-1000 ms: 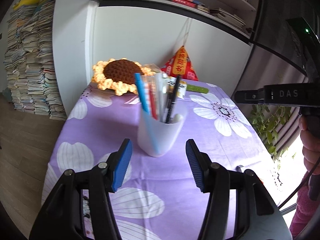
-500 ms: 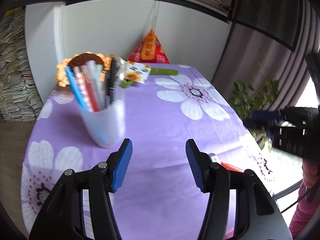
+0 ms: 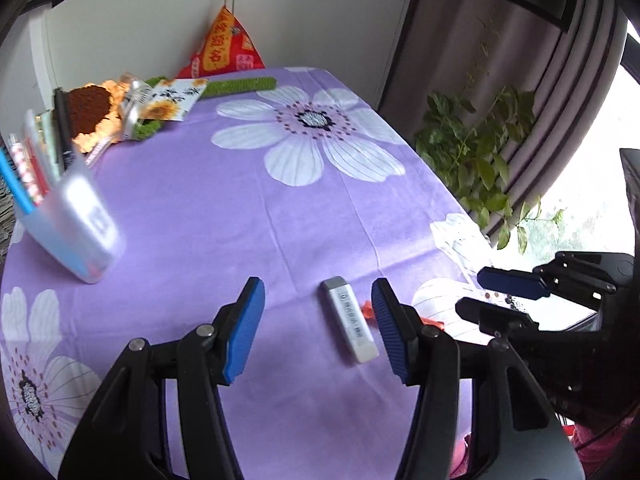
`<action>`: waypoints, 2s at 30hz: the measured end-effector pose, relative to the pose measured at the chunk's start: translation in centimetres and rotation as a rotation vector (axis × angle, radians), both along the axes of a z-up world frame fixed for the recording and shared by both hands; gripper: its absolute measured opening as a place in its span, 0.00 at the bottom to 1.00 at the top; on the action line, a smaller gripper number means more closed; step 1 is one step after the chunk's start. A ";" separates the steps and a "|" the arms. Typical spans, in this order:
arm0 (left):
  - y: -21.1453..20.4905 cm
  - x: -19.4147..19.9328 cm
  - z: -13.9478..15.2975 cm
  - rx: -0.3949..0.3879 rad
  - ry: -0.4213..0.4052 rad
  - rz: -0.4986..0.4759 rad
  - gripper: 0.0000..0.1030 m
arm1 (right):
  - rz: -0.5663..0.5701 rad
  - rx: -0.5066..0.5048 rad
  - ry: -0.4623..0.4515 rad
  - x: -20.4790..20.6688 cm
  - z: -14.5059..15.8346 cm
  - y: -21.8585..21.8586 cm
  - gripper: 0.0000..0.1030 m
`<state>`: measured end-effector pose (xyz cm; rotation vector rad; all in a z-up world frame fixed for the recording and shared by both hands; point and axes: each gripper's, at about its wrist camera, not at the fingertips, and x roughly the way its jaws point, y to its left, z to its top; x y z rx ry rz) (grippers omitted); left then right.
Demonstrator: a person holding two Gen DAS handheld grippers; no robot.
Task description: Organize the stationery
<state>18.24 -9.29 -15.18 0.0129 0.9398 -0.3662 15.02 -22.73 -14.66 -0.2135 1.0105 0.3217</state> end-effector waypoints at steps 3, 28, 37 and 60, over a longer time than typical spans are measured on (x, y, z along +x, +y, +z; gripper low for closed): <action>-0.8 0.8 -1.0 0.016 0.027 0.003 0.52 | -0.012 0.017 0.006 -0.3 -0.4 -0.8 0.26; -2.0 2.2 -3.2 0.039 0.115 -0.010 0.16 | -0.079 0.059 0.017 -0.4 -1.1 -2.7 0.26; 0.1 0.4 -1.5 -0.002 0.094 -0.020 0.14 | -0.066 0.062 0.019 -0.2 -0.9 -1.9 0.26; 3.0 -1.5 -0.4 -0.077 0.051 -0.010 0.16 | 0.291 -0.086 0.089 1.9 -2.4 6.7 0.27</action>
